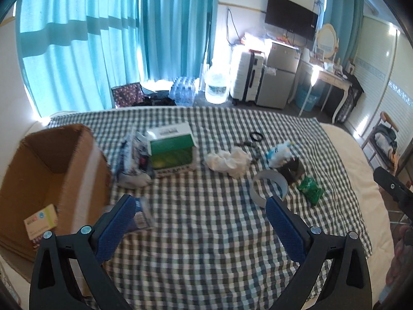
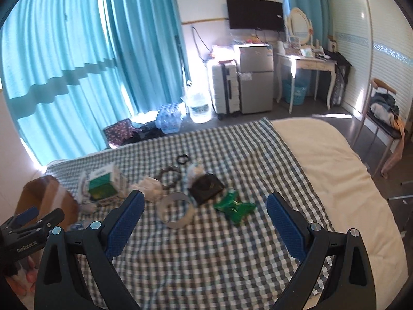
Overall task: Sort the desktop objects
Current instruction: 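Move both tools back over the remaining items on the bed, then grasp the white tape roll with the left tool while the right tool grasps the green packet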
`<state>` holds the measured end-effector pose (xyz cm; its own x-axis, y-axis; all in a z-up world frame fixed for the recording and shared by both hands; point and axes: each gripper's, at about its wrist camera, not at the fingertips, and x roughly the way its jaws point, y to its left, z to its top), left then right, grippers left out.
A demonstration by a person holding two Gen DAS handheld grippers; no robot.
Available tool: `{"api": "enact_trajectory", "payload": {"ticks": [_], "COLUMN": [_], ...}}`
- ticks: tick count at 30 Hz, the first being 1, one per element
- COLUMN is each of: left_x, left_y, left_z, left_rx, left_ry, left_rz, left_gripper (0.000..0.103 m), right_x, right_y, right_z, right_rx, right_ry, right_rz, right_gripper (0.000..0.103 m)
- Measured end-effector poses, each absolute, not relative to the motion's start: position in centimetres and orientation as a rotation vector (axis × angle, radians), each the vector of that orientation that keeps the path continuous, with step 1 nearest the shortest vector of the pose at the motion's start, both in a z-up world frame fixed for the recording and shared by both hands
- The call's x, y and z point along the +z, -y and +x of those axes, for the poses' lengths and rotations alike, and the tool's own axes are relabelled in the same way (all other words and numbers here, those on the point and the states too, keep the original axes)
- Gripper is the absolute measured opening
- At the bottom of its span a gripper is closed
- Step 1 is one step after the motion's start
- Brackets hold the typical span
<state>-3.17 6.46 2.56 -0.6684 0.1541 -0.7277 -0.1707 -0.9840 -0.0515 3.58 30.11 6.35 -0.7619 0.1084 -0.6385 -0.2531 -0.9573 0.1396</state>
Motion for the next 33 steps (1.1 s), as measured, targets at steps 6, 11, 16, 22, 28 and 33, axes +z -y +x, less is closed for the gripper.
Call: {"api": "enact_trajectory", "payload": {"ticks": [6,11,16,22,28,33], "left_x": [-1.6,-4.8,-7.8,-11.1,-13.0,-13.6], "left_y": [-11.5,-15.1,-17.7,-19.6,-20.3,-20.6], "left_z": [-4.5,-6.6,-8.3,-10.7,-13.1,-13.7], "left_rx": [2.649,2.607,2.552,2.545,2.549,2.608], "left_ry": [-0.082,-0.102,-0.089,-0.076,-0.031,-0.063], "left_rz": [-1.226,-1.249,-1.271,-1.338,-1.376,-1.355], "left_gripper": [0.103,0.103,0.103,0.103,0.103,0.103], "right_x": [2.8,-0.7,-4.7,-7.0,-9.5,-10.9], "right_y": [-33.1,-34.8,-36.6,-38.5,-38.1,-38.1], "right_z": [1.3,-0.7,-2.6,-4.2,-6.1,-7.1], "right_rx": [2.731,2.697,2.678,2.703,2.690,2.659], "right_ry": [-0.293,-0.261,-0.218,-0.353,-0.339,-0.399], "right_rz": [-1.045,-1.108,-1.179,-1.213,-1.279,-1.303], "right_gripper": [0.096,0.096,0.096,0.096,0.096,0.096]}}
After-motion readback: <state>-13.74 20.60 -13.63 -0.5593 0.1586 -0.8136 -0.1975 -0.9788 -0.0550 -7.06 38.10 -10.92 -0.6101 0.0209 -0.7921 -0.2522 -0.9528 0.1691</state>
